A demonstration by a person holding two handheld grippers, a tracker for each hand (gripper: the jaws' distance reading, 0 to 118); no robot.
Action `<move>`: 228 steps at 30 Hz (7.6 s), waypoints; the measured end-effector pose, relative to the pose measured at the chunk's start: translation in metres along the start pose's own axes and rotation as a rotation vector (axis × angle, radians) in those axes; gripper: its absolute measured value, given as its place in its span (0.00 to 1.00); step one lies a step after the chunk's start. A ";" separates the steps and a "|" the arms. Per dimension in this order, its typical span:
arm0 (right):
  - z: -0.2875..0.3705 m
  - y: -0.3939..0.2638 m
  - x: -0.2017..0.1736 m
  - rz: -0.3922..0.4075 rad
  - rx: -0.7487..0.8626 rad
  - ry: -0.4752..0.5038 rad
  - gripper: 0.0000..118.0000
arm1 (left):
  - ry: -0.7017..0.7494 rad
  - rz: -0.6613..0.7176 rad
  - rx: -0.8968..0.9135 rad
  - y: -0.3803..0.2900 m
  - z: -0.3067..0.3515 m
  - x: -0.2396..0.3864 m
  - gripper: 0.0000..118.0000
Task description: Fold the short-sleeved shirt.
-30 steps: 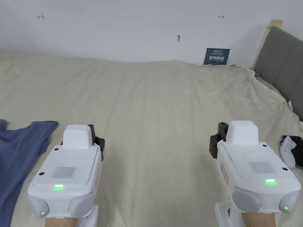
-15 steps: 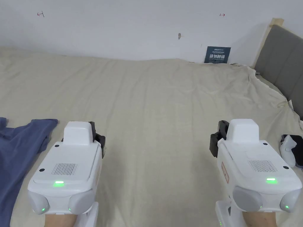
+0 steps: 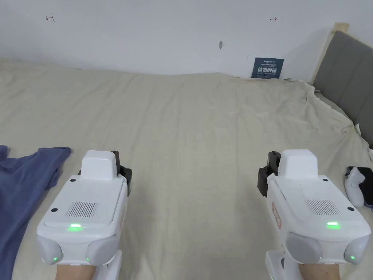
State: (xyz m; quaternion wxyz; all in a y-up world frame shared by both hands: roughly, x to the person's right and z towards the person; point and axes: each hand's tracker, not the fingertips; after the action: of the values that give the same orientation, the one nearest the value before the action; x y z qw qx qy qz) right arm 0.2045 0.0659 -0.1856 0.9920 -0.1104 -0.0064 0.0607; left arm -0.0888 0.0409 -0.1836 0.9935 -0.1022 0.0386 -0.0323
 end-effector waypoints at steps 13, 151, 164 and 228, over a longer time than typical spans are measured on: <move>-0.003 0.000 -0.005 0.002 -0.006 0.013 0.00 | 0.022 0.026 0.004 0.000 0.002 -0.010 0.00; 0.046 0.024 -0.038 -0.051 0.059 0.261 0.00 | 0.106 0.240 0.204 0.382 0.012 -0.175 0.00; 0.067 0.005 0.041 -0.086 0.020 0.014 0.00 | -0.211 0.194 0.058 0.347 -0.087 -0.009 0.00; 0.023 0.018 0.011 -0.062 0.056 0.071 0.00 | 0.050 0.023 0.114 0.021 0.012 0.013 0.17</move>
State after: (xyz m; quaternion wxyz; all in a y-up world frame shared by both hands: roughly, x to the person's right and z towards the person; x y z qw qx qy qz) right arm 0.2129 0.0900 -0.1672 0.9957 -0.0844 0.0269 0.0261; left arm -0.0733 0.0627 -0.1771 0.9967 -0.0442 0.0626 -0.0256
